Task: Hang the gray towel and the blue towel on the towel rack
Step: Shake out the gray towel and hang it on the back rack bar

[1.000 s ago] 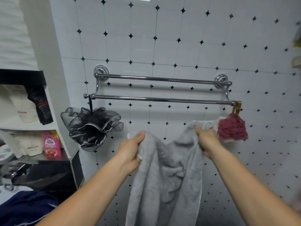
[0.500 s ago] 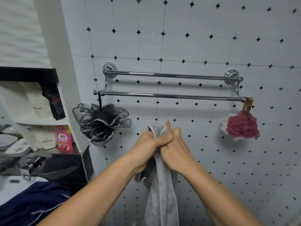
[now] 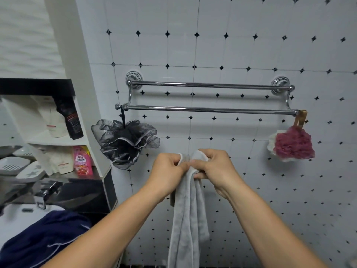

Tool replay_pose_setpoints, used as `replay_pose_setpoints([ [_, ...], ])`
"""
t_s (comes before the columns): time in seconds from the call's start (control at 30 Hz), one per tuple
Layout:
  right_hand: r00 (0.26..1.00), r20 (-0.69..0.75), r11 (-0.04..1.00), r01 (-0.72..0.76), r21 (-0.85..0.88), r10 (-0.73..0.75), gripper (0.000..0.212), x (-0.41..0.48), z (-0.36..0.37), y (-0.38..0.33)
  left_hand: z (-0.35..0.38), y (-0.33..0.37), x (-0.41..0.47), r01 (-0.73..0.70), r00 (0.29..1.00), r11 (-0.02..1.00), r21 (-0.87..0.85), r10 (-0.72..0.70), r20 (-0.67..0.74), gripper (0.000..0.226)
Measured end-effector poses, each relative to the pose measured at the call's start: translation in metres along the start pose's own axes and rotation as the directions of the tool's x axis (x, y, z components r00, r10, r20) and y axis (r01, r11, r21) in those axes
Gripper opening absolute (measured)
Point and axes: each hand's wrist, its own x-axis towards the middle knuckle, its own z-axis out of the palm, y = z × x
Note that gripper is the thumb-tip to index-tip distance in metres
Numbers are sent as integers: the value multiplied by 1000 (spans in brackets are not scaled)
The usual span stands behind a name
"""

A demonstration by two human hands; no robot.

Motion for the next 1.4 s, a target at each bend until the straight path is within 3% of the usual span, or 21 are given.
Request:
replay_pose_setpoints([
  [0.07, 999, -51, 992, -6, -125, -1, 39, 0, -1, 2, -1, 3, -1, -32, 997, 993, 116, 23, 79, 27],
  [0.13, 999, -42, 971, 22, -237, -33, 48, -5, -1, -2, -2, 5, -3, -40, 980, 986, 162, 8, 197, 24],
  [0.2, 998, 39, 966, 59, -250, -51, 41, -11, -1, -6, -1, 3, -4, -19, 964, 989, 148, -21, 266, 23],
  [0.3, 988, 135, 946, 112, -304, -73, 39, -15, -4, -8, 0, -3, -3, -20, 978, 994, 109, -2, 206, 28],
  [0.47, 967, 127, 848, 254, -465, -219, 3, -5, -16, -7, -3, -4, 0, -29, 981, 996, 82, 13, 193, 11],
  [0.6, 939, 154, 740, 338, -582, -308, 28, 9, -24, -8, -6, 1, 2, 38, 977, 995, -89, -19, 212, 17],
  [0.73, 912, 394, 769, 331, -547, -112, 24, 20, -46, 7, -14, 7, 12, 81, 990, 961, -264, -46, 136, 20],
  [0.77, 892, 451, 787, 304, -536, -38, 32, 22, -53, 17, -18, 9, 14, 83, 993, 945, -317, -53, 101, 21],
  [0.83, 880, 466, 742, 249, -623, 96, 41, 23, -68, 45, -27, 12, 23, 79, 997, 916, -394, -77, 22, 23],
  [0.93, 866, 385, 605, 128, -786, 318, 37, 18, -93, 91, -42, 16, 35, 52, 996, 897, -439, -78, -41, 37],
  [1.03, 870, 360, 665, 51, -745, 338, 48, 10, -117, 109, -48, 11, 42, 4, 997, 916, -400, -35, -71, 28],
  [1.13, 941, 324, 893, 57, -446, 101, 32, 7, -140, 91, -49, 2, 44, -47, 996, 936, -348, 19, -83, 15],
  [1.2, 955, 298, 966, 61, -252, 17, 34, 7, -155, 71, -51, -4, 45, -58, 996, 943, -326, 33, -84, 13],
  [1.27, 934, 358, 958, 104, -268, -1, 25, 4, -161, 53, -55, -8, 49, -67, 992, 953, -295, 33, -121, 17],
  [1.4, 914, 402, 775, 218, -594, 50, 22, 3, -161, 34, -65, -19, 58, -58, 966, 972, -230, -4, -260, 22],
])
